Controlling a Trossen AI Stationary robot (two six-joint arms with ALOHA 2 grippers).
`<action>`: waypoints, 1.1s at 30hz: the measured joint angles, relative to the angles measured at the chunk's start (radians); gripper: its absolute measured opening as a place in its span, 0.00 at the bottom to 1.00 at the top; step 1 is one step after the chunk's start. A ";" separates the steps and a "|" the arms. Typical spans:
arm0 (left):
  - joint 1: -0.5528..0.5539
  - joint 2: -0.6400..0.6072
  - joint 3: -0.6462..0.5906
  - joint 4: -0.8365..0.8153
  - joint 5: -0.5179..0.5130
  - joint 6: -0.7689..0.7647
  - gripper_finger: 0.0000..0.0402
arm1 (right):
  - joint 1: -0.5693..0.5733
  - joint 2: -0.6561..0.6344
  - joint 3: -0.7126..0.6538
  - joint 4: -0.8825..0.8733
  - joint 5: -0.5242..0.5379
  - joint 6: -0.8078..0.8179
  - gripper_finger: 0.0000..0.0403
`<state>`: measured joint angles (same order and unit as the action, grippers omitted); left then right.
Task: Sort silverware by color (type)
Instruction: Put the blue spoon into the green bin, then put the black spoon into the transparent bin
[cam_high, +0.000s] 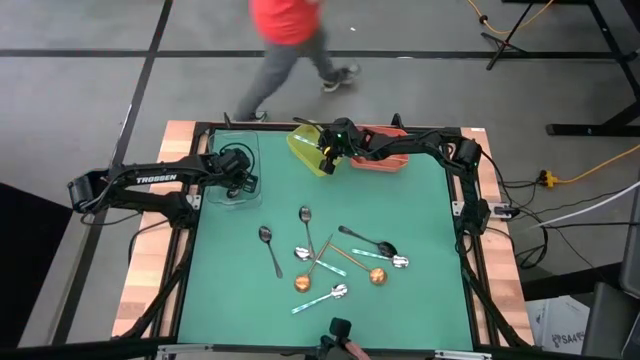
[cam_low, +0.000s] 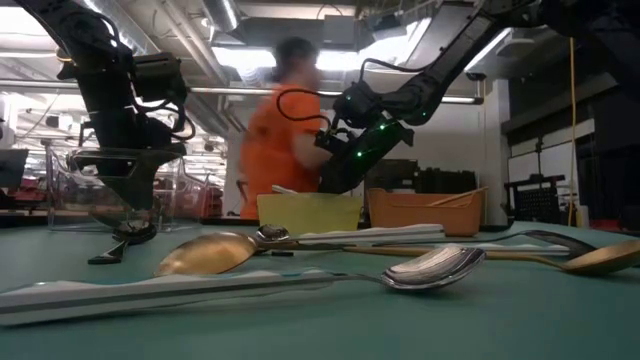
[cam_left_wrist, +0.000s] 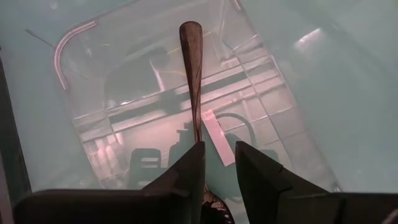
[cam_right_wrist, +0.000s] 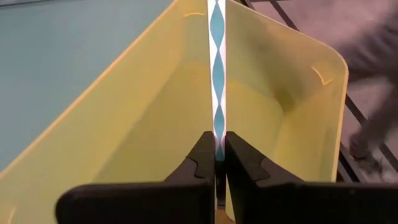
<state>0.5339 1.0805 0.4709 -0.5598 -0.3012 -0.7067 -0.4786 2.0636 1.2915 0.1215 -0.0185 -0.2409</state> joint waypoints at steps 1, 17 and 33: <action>0.000 0.000 0.000 0.000 0.000 0.000 0.21 | 0.000 0.000 0.000 0.000 0.000 0.000 0.03; 0.000 0.000 0.000 0.000 0.000 0.000 0.21 | 0.000 -0.002 0.000 0.001 0.000 0.000 0.20; 0.000 0.000 0.000 0.000 0.000 0.001 0.21 | 0.000 -0.002 0.000 0.001 0.000 0.000 0.22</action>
<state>0.5339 1.0805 0.4709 -0.5598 -0.3012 -0.7060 -0.4782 2.0621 1.2915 0.1224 -0.0182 -0.2413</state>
